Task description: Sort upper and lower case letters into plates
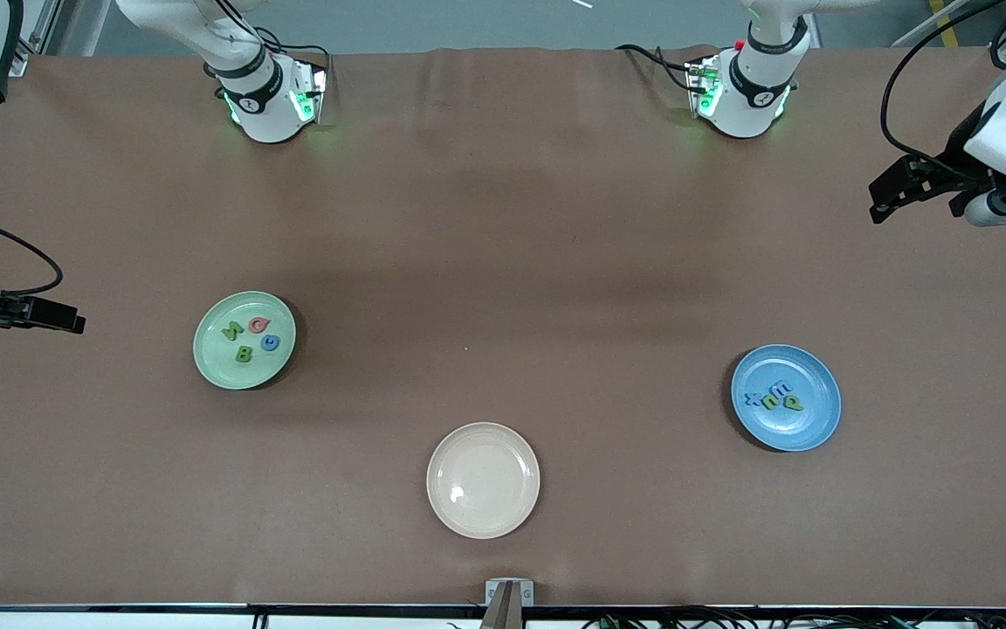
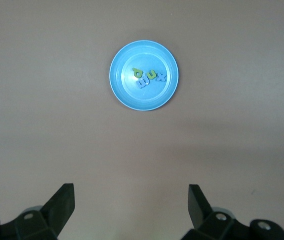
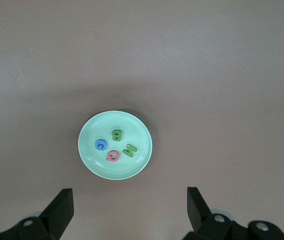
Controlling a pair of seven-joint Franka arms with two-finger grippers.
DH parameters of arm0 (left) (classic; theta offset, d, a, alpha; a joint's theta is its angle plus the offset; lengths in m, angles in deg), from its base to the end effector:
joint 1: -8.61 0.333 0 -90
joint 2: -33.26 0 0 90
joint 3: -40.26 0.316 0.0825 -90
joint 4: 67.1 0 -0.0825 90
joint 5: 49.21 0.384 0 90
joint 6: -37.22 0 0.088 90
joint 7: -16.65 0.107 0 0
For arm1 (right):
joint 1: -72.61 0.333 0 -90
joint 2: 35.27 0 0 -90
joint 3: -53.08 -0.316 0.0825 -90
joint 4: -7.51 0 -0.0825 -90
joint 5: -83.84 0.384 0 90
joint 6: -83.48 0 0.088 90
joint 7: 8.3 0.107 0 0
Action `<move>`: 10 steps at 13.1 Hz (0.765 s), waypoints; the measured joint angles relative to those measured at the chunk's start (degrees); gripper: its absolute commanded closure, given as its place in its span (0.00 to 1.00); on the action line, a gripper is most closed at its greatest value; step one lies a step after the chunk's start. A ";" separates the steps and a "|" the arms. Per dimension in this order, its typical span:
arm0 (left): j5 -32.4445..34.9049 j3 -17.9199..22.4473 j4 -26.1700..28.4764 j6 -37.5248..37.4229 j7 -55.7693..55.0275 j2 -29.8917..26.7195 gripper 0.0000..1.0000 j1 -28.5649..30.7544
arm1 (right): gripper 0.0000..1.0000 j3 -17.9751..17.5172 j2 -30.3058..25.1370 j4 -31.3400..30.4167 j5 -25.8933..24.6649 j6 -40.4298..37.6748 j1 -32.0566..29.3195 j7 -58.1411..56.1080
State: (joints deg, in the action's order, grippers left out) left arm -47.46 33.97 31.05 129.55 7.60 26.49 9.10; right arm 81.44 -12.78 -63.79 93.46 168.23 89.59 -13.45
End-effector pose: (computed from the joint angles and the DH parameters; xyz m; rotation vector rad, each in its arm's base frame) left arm 0.5178 -0.0528 0.6239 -3.0991 -0.0874 -0.0331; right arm 0.6477 -0.0477 0.5533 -3.1337 0.1271 0.1809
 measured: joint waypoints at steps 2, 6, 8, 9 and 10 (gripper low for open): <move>0.00 0.00 -0.08 -0.52 0.05 -0.10 0.00 -0.01 | 0.00 -0.18 0.08 0.20 0.01 -1.27 0.21 0.01; 0.00 -0.70 -0.31 -2.61 0.22 -0.25 0.00 -0.56 | 0.00 -0.14 -0.81 0.97 0.16 -3.86 0.22 0.01; 0.00 -1.19 -0.36 -2.80 0.22 -0.26 0.00 -0.63 | 0.00 -0.16 -2.08 0.98 0.17 -5.01 0.17 0.01; 0.00 -1.20 -0.40 -3.02 0.22 -0.27 0.00 -0.62 | 0.00 -0.45 -2.75 0.81 0.16 -5.18 -0.20 0.01; -0.01 -1.19 -0.50 -3.06 0.22 -0.27 0.00 -0.61 | 0.00 -2.12 -3.54 0.35 0.05 -5.13 -1.78 0.01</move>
State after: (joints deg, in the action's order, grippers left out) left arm -47.46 32.78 30.55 126.49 7.82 26.22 8.49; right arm 79.31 -16.32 -63.44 93.51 163.11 87.81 -13.45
